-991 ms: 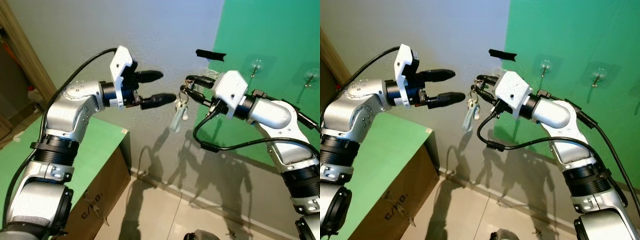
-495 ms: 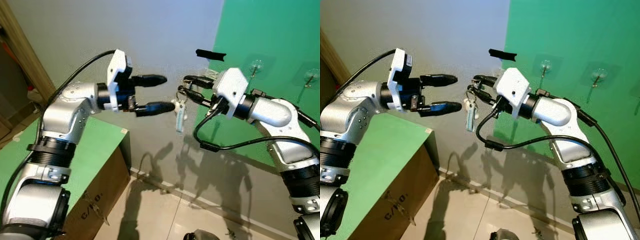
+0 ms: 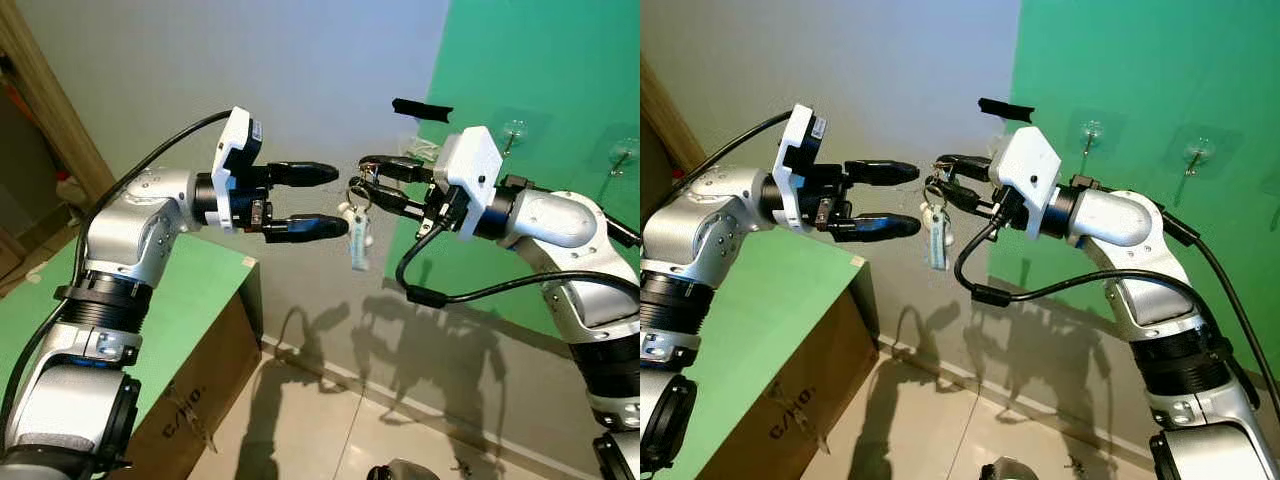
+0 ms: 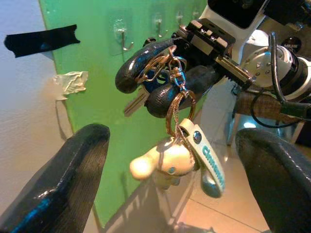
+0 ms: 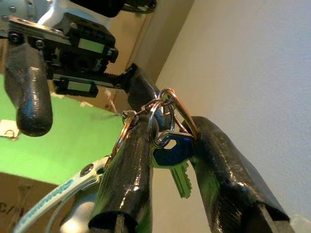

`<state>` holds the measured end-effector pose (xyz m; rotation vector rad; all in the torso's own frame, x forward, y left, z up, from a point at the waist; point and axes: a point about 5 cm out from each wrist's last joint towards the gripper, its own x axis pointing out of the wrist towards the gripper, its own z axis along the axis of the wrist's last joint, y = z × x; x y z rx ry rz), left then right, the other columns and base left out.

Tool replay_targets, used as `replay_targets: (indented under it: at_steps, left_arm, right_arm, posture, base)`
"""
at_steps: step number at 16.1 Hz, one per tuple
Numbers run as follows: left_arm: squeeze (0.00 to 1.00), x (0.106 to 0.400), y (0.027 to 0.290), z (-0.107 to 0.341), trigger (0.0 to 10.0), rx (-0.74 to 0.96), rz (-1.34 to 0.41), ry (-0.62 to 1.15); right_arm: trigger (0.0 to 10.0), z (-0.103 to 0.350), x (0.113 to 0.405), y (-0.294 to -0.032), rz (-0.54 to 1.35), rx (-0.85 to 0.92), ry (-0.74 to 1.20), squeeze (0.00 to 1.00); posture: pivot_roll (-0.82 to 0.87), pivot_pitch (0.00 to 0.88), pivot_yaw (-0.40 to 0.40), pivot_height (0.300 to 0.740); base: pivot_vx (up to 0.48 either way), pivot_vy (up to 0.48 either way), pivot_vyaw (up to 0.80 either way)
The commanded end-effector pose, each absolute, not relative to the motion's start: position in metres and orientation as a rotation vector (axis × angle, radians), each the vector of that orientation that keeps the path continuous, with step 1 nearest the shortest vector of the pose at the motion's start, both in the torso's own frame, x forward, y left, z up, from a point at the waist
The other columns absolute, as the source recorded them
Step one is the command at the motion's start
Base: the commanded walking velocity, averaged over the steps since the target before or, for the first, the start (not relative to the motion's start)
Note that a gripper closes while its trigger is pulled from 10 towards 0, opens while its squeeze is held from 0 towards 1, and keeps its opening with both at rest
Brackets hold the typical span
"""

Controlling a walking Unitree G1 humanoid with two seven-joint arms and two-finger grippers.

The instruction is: Hang keys on a hook

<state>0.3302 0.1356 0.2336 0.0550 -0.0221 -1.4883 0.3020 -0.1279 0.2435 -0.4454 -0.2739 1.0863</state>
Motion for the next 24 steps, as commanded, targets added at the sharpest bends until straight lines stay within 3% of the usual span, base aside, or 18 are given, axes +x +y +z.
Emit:
replay_targets:
  at_steps: [1, 2, 4, 5, 7, 8, 9, 10, 11, 19, 21, 22, 23, 24]
  left_arm:
    - [0.0, 0.331, 0.135, 0.244, 7.8, 0.057, -1.505, -0.046]
    - [0.0, 0.331, 0.135, 0.245, 7.7, 0.045, -1.511, -0.049]
    - [0.0, 0.33, 0.135, 0.245, 8.5, 0.024, -1.52, -0.049]
    - [0.0, 0.329, 0.134, 0.247, 8.0, -0.018, -1.539, -0.059]
    - [0.0, 0.327, 0.133, 0.253, 4.9, -0.074, -1.567, -0.08]
    - [0.0, 0.327, 0.133, 0.255, 4.9, -0.097, -1.574, -0.089]
    - [0.0, 0.326, 0.132, 0.255, 1.3, -0.11, -1.588, -0.083]
    - [0.0, 0.326, 0.132, 0.255, 1.3, -0.112, -1.591, -0.081]
    - [0.0, 0.326, 0.132, 0.255, 0.0, -0.113, -1.594, -0.079]
    - [0.0, 0.318, 0.133, 0.249, 0.0, -0.09, -1.634, -0.033]
    - [0.0, 0.318, 0.133, 0.247, 5.8, -0.076, -1.625, -0.024]
    - [0.0, 0.318, 0.133, 0.247, 5.8, -0.076, -1.625, -0.024]
    - [0.0, 0.318, 0.133, 0.247, 7.0, -0.073, -1.623, -0.019]
    - [0.0, 0.317, 0.133, 0.247, 7.0, -0.07, -1.622, -0.017]
  right_arm:
    - [0.0, 0.25, 0.298, -0.127, 1.118, -0.445, -0.292, 0.0]
    - [0.0, 0.251, 0.297, -0.126, 1.127, -0.44, -0.29, 0.0]
    - [0.0, 0.253, 0.294, -0.125, 1.151, -0.414, -0.287, 0.0]
    - [0.0, 0.257, 0.291, -0.124, 1.177, -0.372, -0.288, 0.0]
    - [0.0, 0.262, 0.289, -0.124, 1.199, -0.332, -0.288, 0.0]
    - [0.0, 0.264, 0.288, -0.124, 1.207, -0.317, -0.287, 0.0]
    - [0.0, 0.264, 0.287, -0.124, 1.215, -0.3, -0.281, 0.0]
    - [0.0, 0.265, 0.287, -0.124, 1.218, -0.295, -0.278, 0.0]
    - [0.0, 0.264, 0.287, -0.124, 1.22, -0.283, -0.271, 0.0]
    - [0.0, 0.265, 0.292, -0.127, 1.167, -0.289, -0.266, 0.0]
    - [0.0, 0.266, 0.299, -0.129, 1.105, -0.345, -0.29, 0.0]
    - [0.0, 0.265, 0.299, -0.129, 1.099, -0.353, -0.292, 0.0]
    - [0.0, 0.264, 0.3, -0.129, 1.091, -0.374, -0.295, 0.0]
    - [0.0, 0.264, 0.3, -0.129, 1.089, -0.376, -0.296, 0.0]
  posture:
    - [-0.13, 0.0, 0.045, 0.722]
    - [-0.13, 0.0, 0.046, 0.722]
    - [-0.13, 0.0, 0.045, 0.722]
    - [-0.13, 0.0, 0.045, 0.722]
    - [-0.13, 0.0, 0.045, 0.722]
    - [-0.13, 0.0, 0.045, 0.722]
    - [-0.13, 0.0, 0.045, 0.722]
    - [-0.13, 0.0, 0.045, 0.722]
    - [-0.14, 0.0, 0.045, 0.722]
    - [-0.13, 0.0, 0.045, 0.722]
    - [-0.13, 0.0, 0.045, 0.722]
    - [-0.13, 0.0, 0.045, 0.722]
    - [-0.13, 0.0, 0.043, 0.722]
    - [-0.13, 0.0, 0.043, 0.722]
  base:
    - [0.0, 0.0, 0.0]
    - [0.0, 0.0, 0.0]
    - [0.0, 0.0, 0.0]
    - [0.0, 0.0, 0.0]
    - [0.0, 0.0, 0.0]
    - [0.0, 0.0, 0.0]
    - [0.0, 0.0, 0.0]
    - [0.0, 0.0, 0.0]
    - [0.0, 0.0, 0.0]
    - [0.0, 0.0, 0.0]
    - [0.0, 0.0, 0.0]
    - [0.0, 0.0, 0.0]
    - [0.0, 0.0, 0.0]
    - [0.0, 0.0, 0.0]
